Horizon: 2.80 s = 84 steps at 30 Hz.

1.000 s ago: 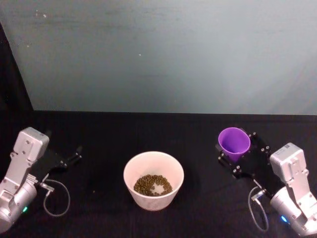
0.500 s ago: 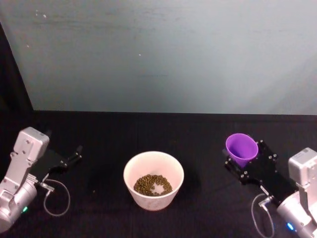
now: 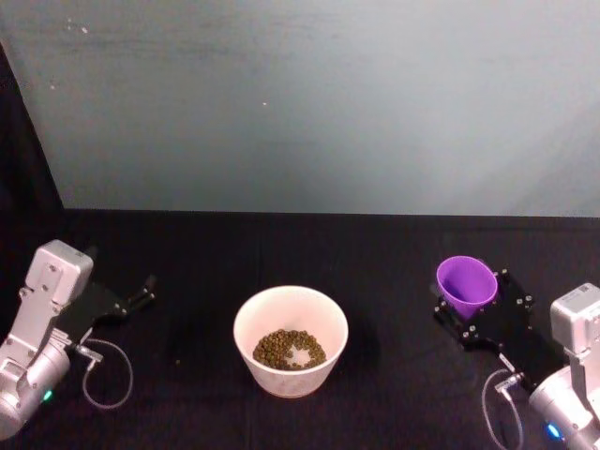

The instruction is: Pick up the cup and pour the mung beans from the cup into the bowl.

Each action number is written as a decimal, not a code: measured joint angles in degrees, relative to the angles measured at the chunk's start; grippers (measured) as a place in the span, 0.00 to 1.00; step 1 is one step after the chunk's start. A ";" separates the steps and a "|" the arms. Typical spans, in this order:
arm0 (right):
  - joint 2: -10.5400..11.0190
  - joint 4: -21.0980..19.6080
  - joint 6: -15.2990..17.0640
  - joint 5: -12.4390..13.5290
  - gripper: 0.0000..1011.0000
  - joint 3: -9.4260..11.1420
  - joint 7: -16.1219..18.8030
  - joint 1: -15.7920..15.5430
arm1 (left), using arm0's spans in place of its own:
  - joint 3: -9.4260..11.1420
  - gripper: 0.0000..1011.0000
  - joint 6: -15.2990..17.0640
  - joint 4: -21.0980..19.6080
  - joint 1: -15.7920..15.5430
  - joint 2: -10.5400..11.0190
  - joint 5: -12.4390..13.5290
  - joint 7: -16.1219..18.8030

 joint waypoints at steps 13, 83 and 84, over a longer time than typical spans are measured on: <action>-1.08 3.59 -0.88 5.21 0.73 0.40 3.21 1.32 | 0.00 0.99 0.00 0.00 0.00 0.00 0.00 0.00; 0.79 12.78 2.07 17.58 0.73 -6.20 12.70 7.02 | 0.00 0.99 0.00 0.00 0.00 0.00 0.00 0.00; 0.79 12.78 2.06 17.58 0.73 -6.20 12.69 7.01 | 0.00 0.99 0.00 0.00 0.00 0.00 0.00 0.00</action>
